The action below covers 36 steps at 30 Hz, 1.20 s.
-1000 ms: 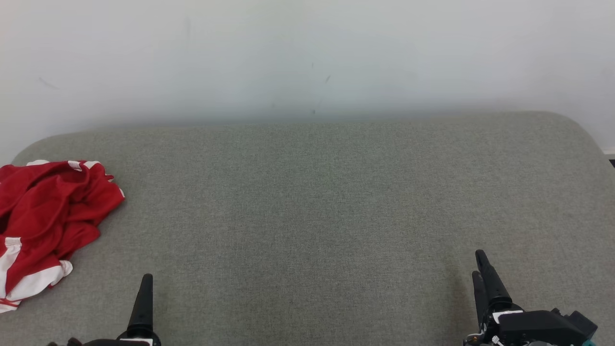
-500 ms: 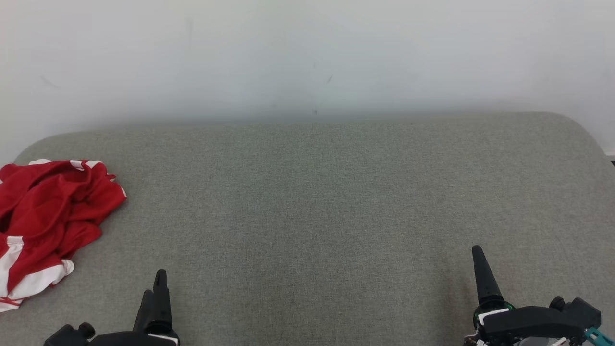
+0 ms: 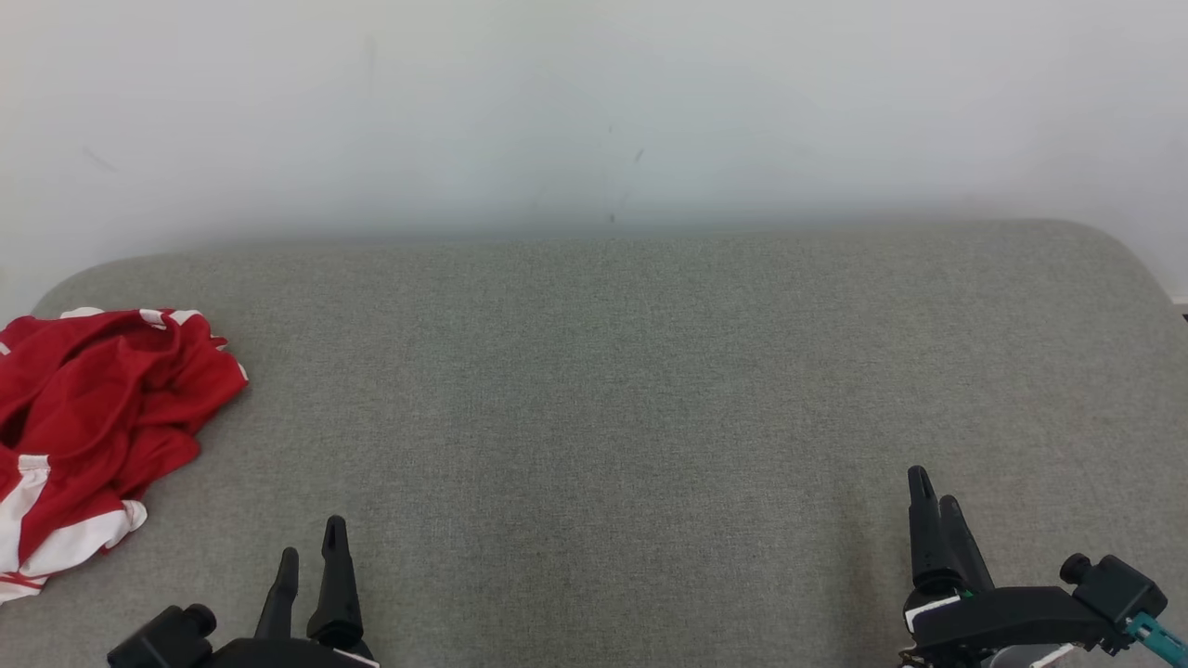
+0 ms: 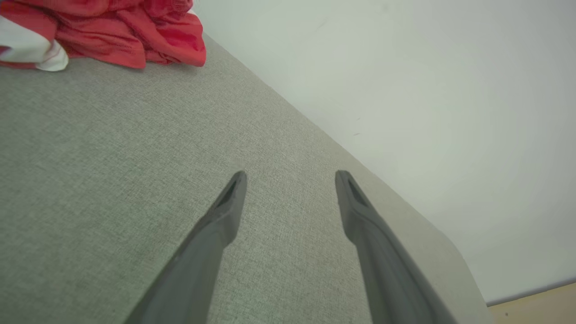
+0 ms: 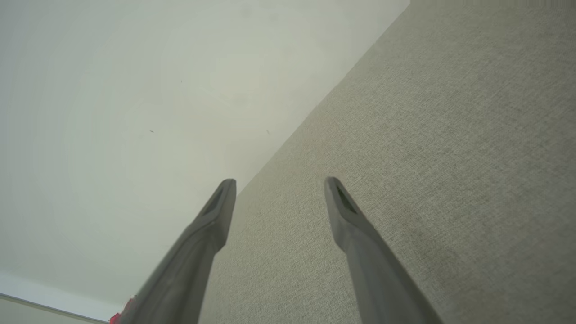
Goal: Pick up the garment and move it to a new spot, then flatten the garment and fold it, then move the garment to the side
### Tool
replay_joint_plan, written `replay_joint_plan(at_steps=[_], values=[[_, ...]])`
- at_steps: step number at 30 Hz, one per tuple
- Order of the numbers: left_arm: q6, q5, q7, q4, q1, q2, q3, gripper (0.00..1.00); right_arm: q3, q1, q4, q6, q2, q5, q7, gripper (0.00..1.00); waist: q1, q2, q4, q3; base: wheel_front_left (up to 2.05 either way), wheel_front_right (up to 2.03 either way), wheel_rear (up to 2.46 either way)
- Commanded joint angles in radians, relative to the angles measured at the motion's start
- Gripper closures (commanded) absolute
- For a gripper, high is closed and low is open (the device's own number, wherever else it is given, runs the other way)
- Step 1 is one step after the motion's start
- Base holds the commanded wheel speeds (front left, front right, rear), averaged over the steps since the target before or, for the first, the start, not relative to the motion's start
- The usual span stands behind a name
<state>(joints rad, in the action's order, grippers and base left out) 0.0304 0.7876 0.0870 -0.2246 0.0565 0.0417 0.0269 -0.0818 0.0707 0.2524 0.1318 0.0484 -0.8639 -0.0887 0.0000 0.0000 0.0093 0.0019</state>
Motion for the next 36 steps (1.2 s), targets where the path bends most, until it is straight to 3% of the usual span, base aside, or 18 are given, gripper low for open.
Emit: replay_joint_plan(at_steps=[1, 36], values=[[-0.003, -0.045, 0.012, 0.015, 0.001, 0.007, 0.006, 0.00, 0.001, 0.018, -0.014, -0.001, 0.001, 0.036, -0.010, 0.00, 0.0000, 0.0000, 0.001, 0.000, 0.00, 0.00, 0.00], [-0.041, -0.455, 0.102, 0.017, -0.008, 0.035, 0.086, 0.00, -0.002, 0.015, 0.026, -0.001, 0.002, 0.432, -0.101, 0.00, 0.0000, 0.0000, 0.013, -0.006, 0.00, 0.00, 0.00]])
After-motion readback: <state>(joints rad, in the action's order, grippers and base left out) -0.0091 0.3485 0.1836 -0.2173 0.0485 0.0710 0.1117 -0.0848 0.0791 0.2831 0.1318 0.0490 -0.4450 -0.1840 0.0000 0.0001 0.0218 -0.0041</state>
